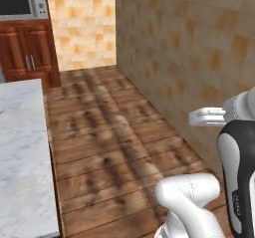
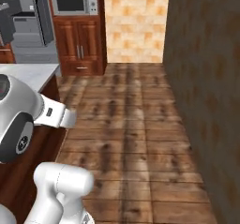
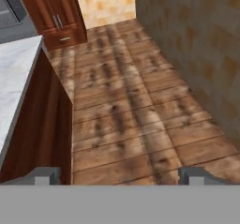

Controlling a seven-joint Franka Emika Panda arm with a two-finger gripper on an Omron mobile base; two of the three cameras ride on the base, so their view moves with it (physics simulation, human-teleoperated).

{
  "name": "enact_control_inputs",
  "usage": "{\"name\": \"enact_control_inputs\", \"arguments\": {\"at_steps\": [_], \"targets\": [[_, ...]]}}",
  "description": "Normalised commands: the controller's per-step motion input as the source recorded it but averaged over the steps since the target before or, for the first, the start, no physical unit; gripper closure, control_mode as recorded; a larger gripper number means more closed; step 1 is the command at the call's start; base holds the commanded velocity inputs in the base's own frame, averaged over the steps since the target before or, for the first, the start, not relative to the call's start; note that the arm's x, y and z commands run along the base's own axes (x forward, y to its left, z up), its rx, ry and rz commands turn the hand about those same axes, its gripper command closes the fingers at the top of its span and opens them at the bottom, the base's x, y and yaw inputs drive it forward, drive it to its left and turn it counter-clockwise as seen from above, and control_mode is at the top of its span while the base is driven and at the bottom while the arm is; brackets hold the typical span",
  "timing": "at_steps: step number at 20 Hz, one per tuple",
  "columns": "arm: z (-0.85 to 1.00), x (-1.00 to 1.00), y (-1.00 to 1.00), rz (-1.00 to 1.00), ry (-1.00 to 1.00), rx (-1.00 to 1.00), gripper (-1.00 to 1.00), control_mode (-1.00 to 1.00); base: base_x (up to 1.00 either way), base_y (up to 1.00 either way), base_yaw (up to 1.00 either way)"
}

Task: Retrieve the orange and tangerine from the fridge and place them into the bowl on the dining table.

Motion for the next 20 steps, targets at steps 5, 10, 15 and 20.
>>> {"name": "enact_control_inputs", "arguments": {"at_steps": [5,10,15,20], "targets": [[0.00,0.00,0.00,0.00,0.00,0.00,-1.00,1.00,1.00,0.12,0.01],[0.00,0.00,0.00,0.00,0.00,0.00,-1.00,1.00,1.00,0.30,0.10],[0.00,0.00,0.00,0.00,0.00,0.00,-1.00,1.00,1.00,0.03,0.34],[0.00,0.00,0.00,0.00,0.00,0.00,-1.00,1.00,1.00,0.00,0.52]]}}
